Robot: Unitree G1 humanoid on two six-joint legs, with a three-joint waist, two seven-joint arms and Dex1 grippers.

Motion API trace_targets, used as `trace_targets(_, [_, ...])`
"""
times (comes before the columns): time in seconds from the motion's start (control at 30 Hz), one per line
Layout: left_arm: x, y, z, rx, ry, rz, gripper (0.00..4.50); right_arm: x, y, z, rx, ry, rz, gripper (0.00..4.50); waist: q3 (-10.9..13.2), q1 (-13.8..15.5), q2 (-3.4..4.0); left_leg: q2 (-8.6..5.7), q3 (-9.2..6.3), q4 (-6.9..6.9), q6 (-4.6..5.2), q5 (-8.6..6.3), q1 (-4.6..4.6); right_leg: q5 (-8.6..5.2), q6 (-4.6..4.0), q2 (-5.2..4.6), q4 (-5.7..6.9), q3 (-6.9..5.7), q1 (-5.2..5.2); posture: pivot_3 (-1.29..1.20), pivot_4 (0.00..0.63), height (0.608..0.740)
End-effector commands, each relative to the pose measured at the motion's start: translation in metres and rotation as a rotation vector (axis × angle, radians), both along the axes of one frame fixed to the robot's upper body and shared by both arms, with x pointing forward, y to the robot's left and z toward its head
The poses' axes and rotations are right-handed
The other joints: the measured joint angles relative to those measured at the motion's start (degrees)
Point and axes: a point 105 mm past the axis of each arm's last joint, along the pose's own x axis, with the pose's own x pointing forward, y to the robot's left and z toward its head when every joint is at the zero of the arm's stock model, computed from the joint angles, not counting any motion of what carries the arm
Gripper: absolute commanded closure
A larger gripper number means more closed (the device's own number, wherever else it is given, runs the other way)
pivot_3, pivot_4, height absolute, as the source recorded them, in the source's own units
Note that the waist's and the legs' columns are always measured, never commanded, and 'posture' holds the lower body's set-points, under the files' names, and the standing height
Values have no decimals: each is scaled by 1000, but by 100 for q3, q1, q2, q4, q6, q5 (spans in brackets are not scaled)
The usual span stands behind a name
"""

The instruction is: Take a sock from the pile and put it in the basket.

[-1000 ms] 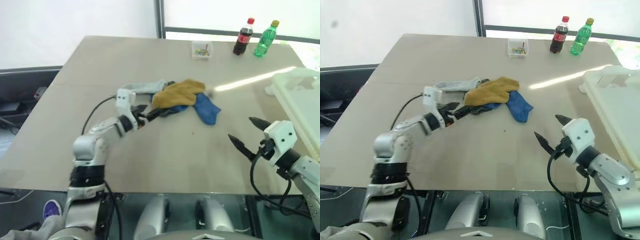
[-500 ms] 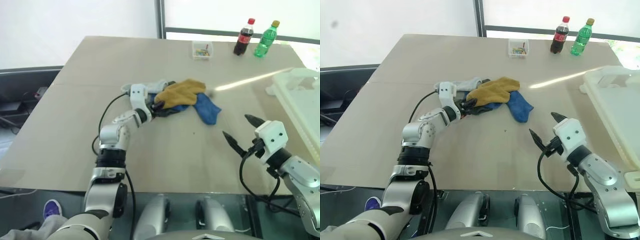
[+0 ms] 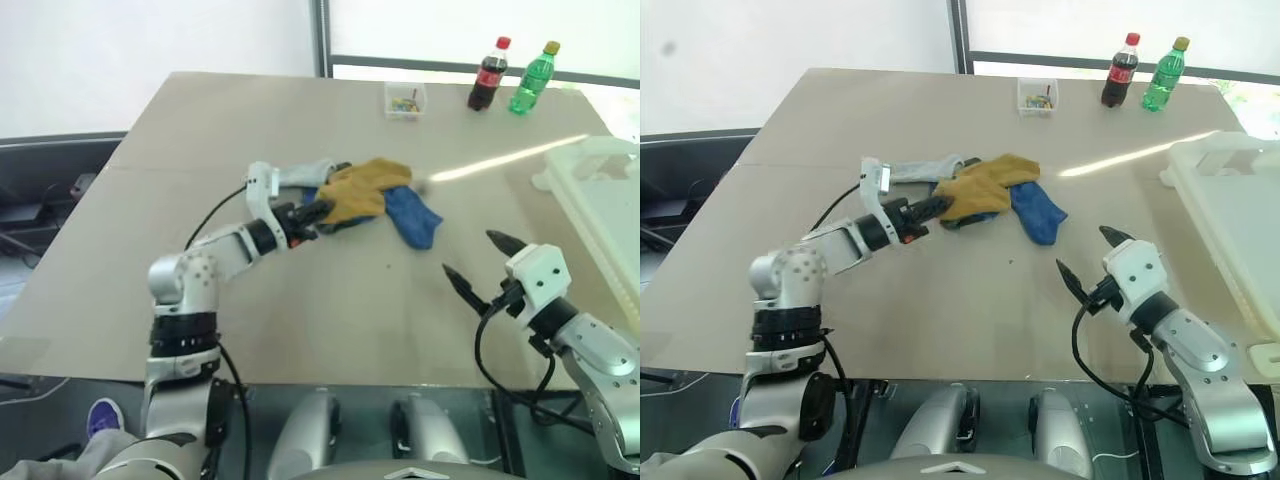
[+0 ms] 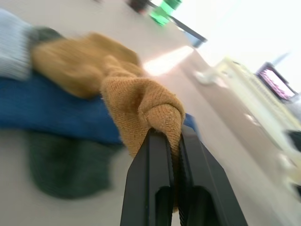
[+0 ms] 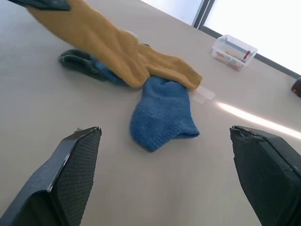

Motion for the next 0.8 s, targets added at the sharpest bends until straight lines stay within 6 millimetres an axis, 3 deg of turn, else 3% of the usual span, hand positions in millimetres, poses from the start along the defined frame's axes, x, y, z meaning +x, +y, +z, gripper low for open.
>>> trace_targets(0.03, [-27,-5,-3,21,84,-131,4465,0,2,9,4,-46,23,0,0,3,1,0,2,-1,1,-1,4,0,0,1,1,2,2,0,150,729])
trace_targets(0.13, [-40,7,-14,84,144,-144,4465,0,2,8,3,-41,29,0,0,5,0,2,3,-1,3,-2,8,-1,-1,1,5,4,2,0,150,729])
trace_targets(0.27, [-42,23,-34,195,174,-87,4465,-2,3,5,-5,-23,41,0,0,11,1,6,4,-2,3,-2,11,-13,-23,0,7,6,3,0,150,729])
trace_targets(0.53, [-63,15,-49,245,188,-139,4465,-8,5,-3,-11,24,76,0,0,19,1,4,2,-4,1,-3,8,-14,-24,-35,2,18,2,0,150,729])
trace_targets(0.73, [-76,11,-53,276,166,-218,4465,-17,21,-8,-4,80,208,0,1,17,2,7,2,-6,6,-6,9,-16,-28,-35,1,17,2,0,150,729])
trace_targets(0.8, [-72,9,-60,316,138,-211,4465,-23,28,-13,12,133,273,0,1,25,2,6,2,-6,7,-6,9,-16,-28,-38,0,17,2,0,150,729])
